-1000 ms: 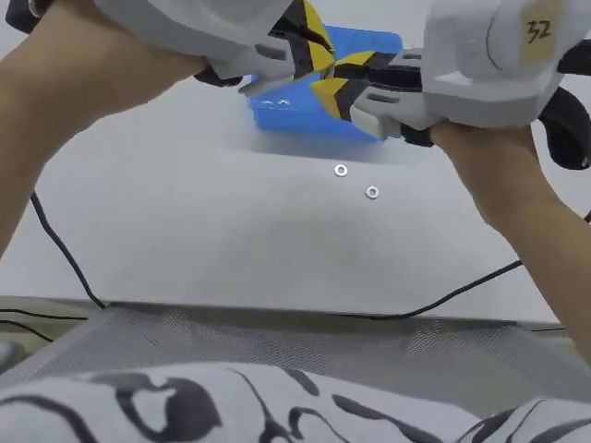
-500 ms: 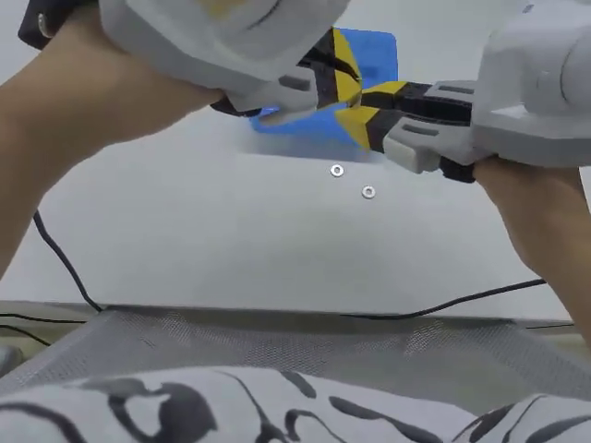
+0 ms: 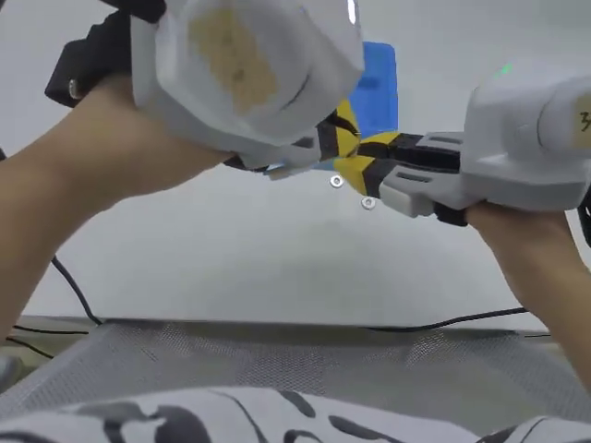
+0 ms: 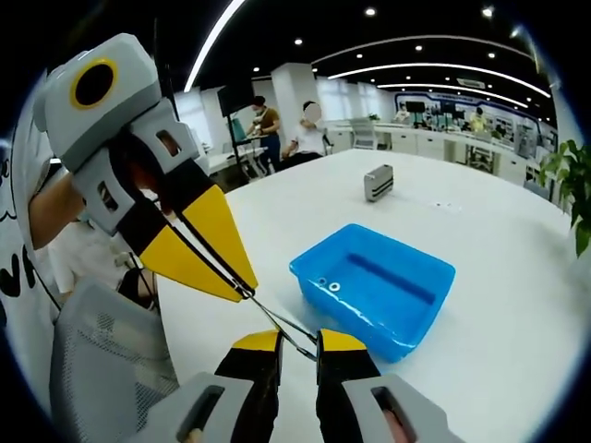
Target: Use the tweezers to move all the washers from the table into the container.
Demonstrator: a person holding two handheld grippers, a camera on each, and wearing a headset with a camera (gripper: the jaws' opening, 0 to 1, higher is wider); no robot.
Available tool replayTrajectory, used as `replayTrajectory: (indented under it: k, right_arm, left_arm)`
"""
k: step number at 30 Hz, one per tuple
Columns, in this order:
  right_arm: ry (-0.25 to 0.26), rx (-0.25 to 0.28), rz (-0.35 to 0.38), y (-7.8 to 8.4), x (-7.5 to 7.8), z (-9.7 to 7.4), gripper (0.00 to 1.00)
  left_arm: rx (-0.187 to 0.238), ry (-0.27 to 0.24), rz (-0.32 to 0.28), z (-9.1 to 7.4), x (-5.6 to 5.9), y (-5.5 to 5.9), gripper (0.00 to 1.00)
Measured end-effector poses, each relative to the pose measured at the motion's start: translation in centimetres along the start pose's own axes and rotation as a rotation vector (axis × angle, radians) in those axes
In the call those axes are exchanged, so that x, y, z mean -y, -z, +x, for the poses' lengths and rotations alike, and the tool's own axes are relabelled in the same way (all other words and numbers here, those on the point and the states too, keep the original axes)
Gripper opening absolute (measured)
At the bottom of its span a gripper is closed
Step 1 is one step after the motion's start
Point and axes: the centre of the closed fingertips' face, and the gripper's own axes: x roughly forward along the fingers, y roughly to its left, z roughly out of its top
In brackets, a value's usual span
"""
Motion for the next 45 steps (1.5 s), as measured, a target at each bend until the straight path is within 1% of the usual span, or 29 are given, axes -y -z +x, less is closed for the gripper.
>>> replayTrajectory:
  k: [3, 7, 13, 23, 30, 36, 40, 42, 45]
  right_arm:
    - [0.0, -0.004, 0.007, 0.3, 0.1, 0.4, 0.1]
    - [-0.002, -0.015, 0.006, 0.4, 0.2, 0.8, 0.1]
    - [0.002, -0.022, 0.005, 0.6, 0.5, 1.0, 0.1]
    - [0.006, -0.044, -0.001, 1.3, 0.6, 1.3, 0.1]
    - [0.01, -0.049, -0.003, 1.4, 0.9, 1.4, 0.09]
    - [0.009, -0.053, -0.005, 1.5, 0.9, 1.5, 0.09]
    - [0.006, -0.057, -0.028, 1.3, 0.9, 1.5, 0.09]
    - [-0.003, -0.047, -0.026, 1.0, 0.8, 1.4, 0.09]
    - [-0.012, -0.046, -0.04, 0.9, 0.7, 1.6, 0.1]
  left_arm:
    - [-0.007, -0.002, -0.012, 0.6, 0.0, 0.4, 0.0]
    - [-0.011, -0.001, -0.024, 1.0, -0.1, 0.8, 0.0]
    - [-0.006, -0.003, -0.043, 1.3, -0.3, 1.0, 0.0]
    - [-0.017, -0.003, -0.051, 2.0, 0.0, 1.5, 0.0]
    - [-0.027, -0.011, -0.044, 2.2, -0.1, 1.8, 0.0]
    - [-0.017, -0.01, -0.057, 2.1, -0.1, 1.7, 0.0]
    - [-0.017, -0.007, -0.054, 2.1, 0.0, 1.5, 0.0]
    - [-0.015, -0.005, -0.054, 2.2, 0.0, 1.6, 0.0]
    - [-0.014, -0.006, -0.051, 2.2, -0.1, 1.5, 0.0]
